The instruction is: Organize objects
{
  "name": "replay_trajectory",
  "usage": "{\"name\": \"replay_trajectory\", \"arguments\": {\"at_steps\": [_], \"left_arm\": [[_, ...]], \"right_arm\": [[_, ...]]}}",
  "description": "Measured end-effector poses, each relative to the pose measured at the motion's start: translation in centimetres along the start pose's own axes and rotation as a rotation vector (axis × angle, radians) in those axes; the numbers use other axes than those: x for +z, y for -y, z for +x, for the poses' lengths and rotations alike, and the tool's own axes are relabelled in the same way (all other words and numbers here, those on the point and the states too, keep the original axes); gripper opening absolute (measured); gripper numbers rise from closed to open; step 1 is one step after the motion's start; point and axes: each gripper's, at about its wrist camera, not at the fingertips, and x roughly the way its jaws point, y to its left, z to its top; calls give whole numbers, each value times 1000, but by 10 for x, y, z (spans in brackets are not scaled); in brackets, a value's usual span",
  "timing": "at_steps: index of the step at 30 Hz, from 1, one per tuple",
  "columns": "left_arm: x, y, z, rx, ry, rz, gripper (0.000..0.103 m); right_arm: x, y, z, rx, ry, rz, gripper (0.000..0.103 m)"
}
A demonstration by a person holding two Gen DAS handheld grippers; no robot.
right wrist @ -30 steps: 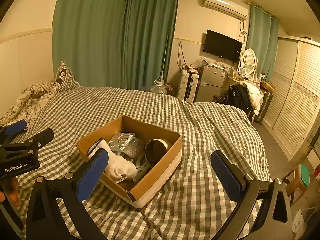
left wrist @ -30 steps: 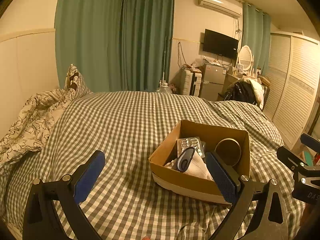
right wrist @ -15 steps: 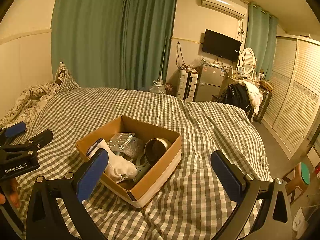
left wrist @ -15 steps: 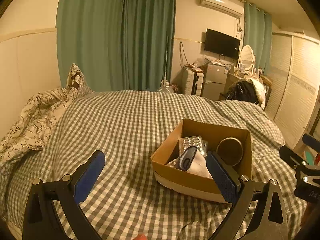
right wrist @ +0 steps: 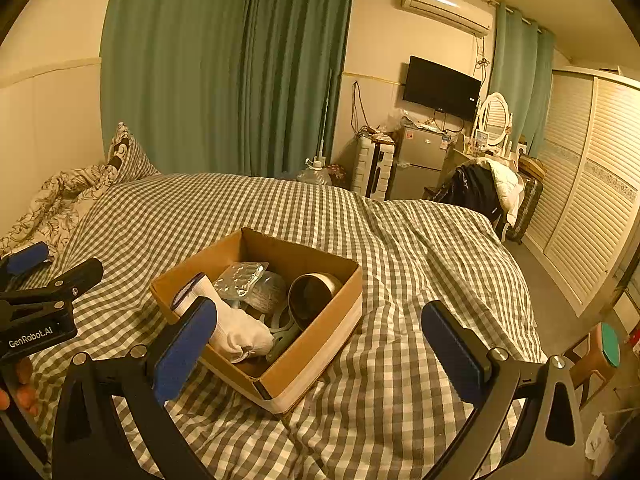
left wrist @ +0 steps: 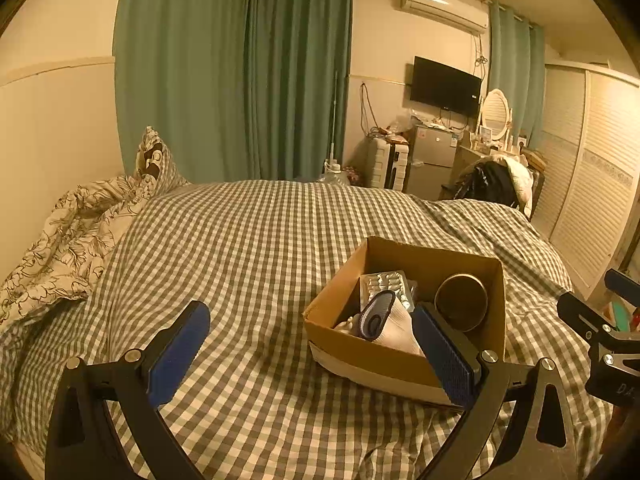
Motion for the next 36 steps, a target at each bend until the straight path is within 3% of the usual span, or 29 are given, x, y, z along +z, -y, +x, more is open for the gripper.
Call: {"name": "replay_trajectory", "arguments": {"at_steps": [36], "left_arm": [[1,8,-1,-30,-2,5,103]], "right_arm": [[-1,-1,6,-2,-31,2,103]]}}
